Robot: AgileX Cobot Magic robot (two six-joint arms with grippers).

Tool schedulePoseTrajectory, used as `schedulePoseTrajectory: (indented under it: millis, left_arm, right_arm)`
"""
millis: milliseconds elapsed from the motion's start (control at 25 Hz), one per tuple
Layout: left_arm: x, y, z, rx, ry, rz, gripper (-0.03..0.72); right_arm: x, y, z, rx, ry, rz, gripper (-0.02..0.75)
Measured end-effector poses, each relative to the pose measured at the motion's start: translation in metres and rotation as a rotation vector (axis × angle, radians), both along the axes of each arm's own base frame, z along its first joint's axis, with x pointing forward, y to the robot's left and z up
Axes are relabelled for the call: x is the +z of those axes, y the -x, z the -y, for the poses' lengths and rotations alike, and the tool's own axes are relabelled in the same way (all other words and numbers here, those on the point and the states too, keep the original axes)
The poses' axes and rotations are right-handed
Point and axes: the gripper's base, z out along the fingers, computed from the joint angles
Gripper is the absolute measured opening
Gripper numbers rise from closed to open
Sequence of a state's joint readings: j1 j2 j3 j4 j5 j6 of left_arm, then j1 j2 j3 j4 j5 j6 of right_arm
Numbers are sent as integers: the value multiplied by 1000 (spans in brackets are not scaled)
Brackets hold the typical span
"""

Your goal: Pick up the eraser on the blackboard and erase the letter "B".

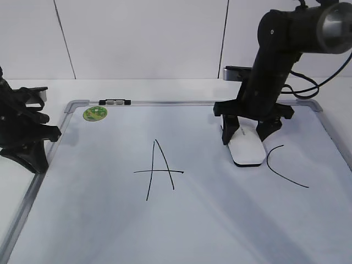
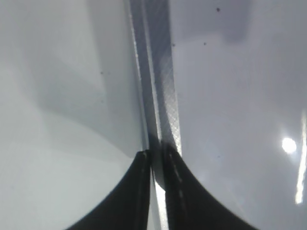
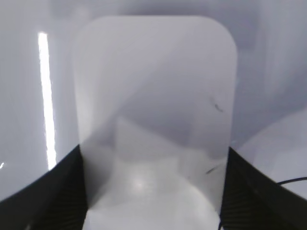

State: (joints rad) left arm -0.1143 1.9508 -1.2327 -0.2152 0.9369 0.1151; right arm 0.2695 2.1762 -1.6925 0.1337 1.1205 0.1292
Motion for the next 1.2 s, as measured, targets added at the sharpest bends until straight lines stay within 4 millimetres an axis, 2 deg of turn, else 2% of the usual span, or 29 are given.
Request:
schedulePoseTrajectory:
  millis: [120, 240, 400, 640, 800, 1000, 1200]
  left_arm:
    - [0, 0, 0, 0, 0, 0, 52]
    - [0, 0, 0, 0, 0, -1, 52]
    - [0, 0, 0, -5, -5, -4, 52]
    - [0, 1, -1, -8, -8, -9, 52]
    - [0, 1, -1, -8, -10, -11, 52]
    - [0, 1, -1, -9, -12, -11, 52]
    - [0, 1, -1, -8, -10, -11, 52]
  right_arm:
    - [3, -2, 0, -1, 5, 13, 548]
    - [4, -1, -9, 26, 16, 16, 548]
    - [5, -3, -30, 93, 43, 29, 548]
    - [5, -9, -75, 188, 28, 38, 548]
    - [7, -14, -90, 208, 7, 40, 548]
    - [6, -17, -90, 200, -5, 35, 548]
    - [6, -28, -69, 133, -44, 31, 548]
